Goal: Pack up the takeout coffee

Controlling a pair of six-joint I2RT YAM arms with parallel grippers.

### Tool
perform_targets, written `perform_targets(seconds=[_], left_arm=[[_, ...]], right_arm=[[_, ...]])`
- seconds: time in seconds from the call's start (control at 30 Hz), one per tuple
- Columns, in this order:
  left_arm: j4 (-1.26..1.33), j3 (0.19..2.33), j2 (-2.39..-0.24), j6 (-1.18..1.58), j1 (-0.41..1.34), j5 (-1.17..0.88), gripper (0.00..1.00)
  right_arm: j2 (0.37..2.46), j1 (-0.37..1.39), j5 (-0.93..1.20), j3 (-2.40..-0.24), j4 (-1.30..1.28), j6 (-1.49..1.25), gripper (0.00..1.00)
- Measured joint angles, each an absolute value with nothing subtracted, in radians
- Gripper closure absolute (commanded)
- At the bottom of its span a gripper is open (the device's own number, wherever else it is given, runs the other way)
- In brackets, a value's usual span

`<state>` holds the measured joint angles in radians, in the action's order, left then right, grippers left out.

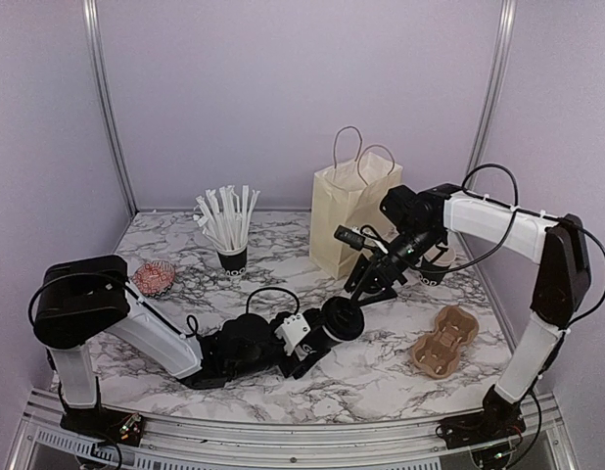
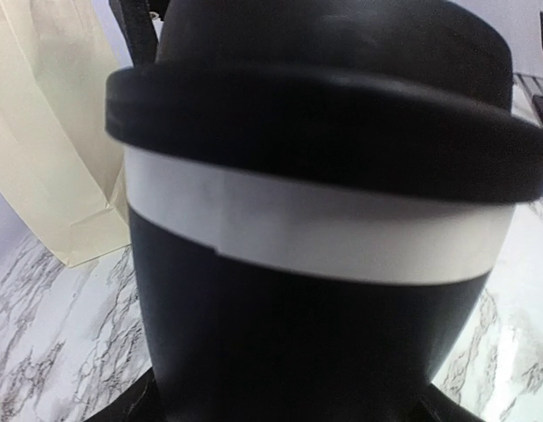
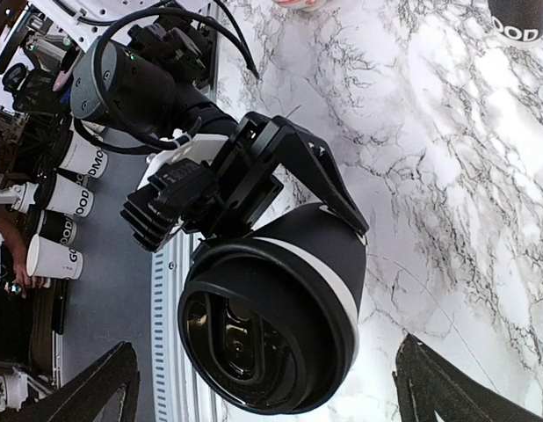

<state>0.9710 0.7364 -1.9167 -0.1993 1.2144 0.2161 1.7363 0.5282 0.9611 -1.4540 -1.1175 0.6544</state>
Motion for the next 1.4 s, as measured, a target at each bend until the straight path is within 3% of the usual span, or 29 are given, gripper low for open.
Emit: perform_targets(seconds=[0.6, 0.8, 1.13, 1.4], left_arm=[[1.288, 0.714, -2.102, 0.064, 1.174, 0.091, 0.21], [1.287, 0.719, -2.111, 0.065, 1.173, 0.082, 0.13], [1.067, 0.770, -2.031, 0.083, 1.176, 0.099, 0.01], [0.724, 1.047, -2.024, 0.138, 1.171, 0.159, 0.01]], right_arm=[[1.702, 0.528, 0.891, -1.375, -1.043, 0.632, 0.01], [1.676, 0.522, 0.824, -1.333, -0.999, 0.607, 0.01], [1.651, 0.366, 0.659, -1.274, -0.931, 0.569, 0.01], [1.746, 0.344, 0.656, -1.264, -0.842, 0.568, 0.01]])
